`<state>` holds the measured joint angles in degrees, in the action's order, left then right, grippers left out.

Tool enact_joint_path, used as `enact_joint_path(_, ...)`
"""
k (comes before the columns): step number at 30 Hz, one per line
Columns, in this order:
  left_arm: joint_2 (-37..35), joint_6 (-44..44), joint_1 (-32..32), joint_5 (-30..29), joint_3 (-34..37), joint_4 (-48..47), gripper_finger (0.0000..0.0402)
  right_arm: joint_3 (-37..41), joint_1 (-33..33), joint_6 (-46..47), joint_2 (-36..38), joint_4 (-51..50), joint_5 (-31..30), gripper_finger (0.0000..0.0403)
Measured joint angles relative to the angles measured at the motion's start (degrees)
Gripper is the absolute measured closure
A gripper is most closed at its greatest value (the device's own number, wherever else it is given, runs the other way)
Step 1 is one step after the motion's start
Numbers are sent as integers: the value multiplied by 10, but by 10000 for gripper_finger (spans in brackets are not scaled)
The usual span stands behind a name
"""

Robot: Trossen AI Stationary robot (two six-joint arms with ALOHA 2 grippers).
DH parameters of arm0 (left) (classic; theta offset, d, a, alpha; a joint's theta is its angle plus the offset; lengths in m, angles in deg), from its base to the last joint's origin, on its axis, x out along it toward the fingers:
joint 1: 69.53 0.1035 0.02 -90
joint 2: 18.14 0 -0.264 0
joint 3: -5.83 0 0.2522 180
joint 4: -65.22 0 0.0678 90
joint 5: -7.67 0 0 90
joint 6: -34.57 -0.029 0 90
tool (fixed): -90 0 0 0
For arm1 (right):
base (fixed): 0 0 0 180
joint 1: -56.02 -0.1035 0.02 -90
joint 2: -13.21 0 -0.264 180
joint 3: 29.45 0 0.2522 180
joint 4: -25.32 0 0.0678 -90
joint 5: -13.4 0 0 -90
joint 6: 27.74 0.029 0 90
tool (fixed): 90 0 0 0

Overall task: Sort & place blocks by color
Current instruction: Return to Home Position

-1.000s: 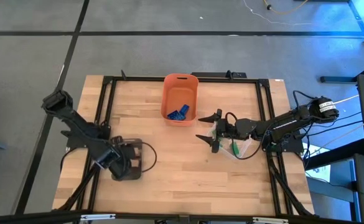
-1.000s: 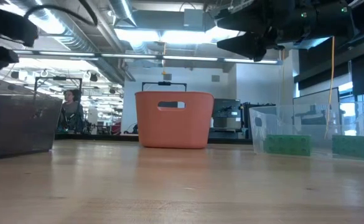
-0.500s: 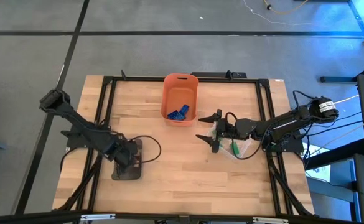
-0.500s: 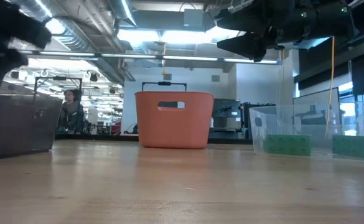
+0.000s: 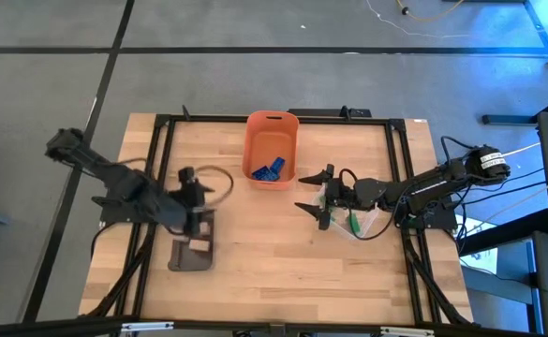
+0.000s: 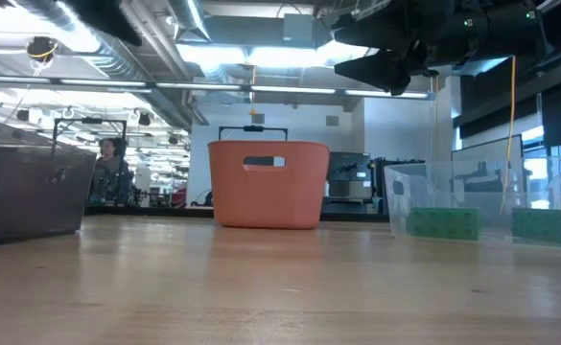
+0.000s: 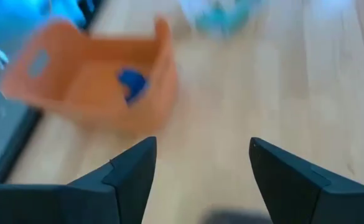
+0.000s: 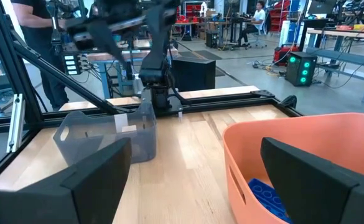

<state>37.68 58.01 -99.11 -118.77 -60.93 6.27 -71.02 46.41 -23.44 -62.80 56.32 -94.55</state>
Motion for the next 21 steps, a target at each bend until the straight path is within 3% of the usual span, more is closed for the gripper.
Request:
enact_joint_path(3,-51,-108,54,8,56,131,153,0,0,0,0,0,0,45)
enact_joint_path(6,-97,-193,128,100,134,286,153,0,0,2,0,-1,0,45)
enact_joint_path(9,-129,-217,203,209,205,402,153,0,0,7,0,-4,0,45)
enact_joint_path(12,-149,-213,252,261,256,483,153,0,0,13,0,-5,0,45)
enact_joint_path(15,-161,-208,267,299,294,547,154,0,0,15,0,-5,0,45)
enact_joint_path(21,-174,-198,258,292,350,665,154,0,0,28,0,-5,0,45)
